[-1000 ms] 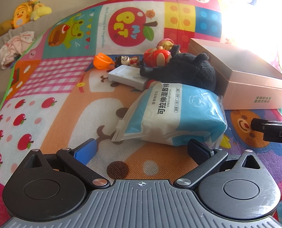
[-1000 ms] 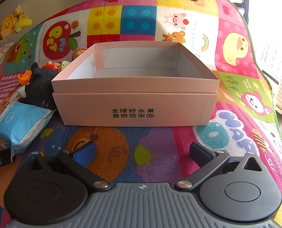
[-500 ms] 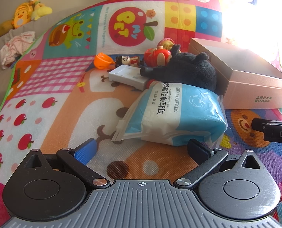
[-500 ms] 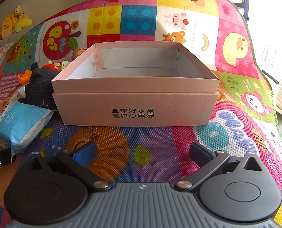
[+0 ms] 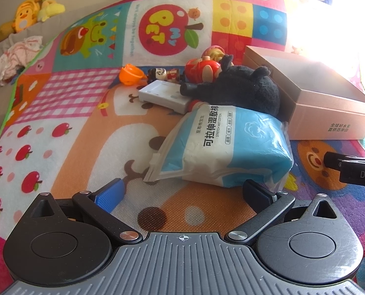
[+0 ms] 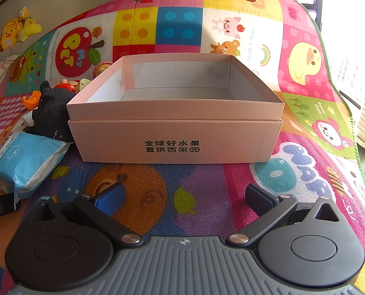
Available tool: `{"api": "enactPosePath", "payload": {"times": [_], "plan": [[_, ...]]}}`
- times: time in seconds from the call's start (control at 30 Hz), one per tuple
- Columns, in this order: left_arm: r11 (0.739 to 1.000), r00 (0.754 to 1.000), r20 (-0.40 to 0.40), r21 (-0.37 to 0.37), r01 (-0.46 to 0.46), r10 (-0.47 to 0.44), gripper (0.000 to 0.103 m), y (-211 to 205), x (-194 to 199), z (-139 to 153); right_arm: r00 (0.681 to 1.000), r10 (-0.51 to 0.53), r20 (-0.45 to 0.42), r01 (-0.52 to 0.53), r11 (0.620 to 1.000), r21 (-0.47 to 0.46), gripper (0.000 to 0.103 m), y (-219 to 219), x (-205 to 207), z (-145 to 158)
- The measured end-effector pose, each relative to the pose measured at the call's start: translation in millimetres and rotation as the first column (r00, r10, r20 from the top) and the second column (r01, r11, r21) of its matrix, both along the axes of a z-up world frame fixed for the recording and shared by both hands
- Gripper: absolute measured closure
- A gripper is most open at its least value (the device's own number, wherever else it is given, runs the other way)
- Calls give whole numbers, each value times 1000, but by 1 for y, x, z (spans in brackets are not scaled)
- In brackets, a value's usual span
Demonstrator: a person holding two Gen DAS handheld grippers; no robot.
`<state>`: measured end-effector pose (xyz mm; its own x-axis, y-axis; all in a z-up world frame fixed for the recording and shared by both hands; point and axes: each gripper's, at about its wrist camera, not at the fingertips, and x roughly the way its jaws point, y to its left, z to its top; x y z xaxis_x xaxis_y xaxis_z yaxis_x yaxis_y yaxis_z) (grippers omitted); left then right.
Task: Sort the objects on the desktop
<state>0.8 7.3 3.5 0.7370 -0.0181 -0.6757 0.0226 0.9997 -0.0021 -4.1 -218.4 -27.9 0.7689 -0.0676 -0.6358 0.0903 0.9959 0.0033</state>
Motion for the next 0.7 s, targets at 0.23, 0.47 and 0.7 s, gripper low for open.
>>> {"api": "enactPosePath", "payload": {"times": [0.23,0.47,0.7], "plan": [[1000,1000,7,7,-3,3,0,-3,-1,0,1000,0,-1,0,1000,-4,0,2,-1,-1],[1000,1000,7,2,2,-2,0,-3,-2,2,998,36,-49,-36,999,7,0,0,0,-2],[993,993,-7,-25,117,-117,0,-10,12,8,992,92,-91,-92,996,0,0,-3,2,1]]}}
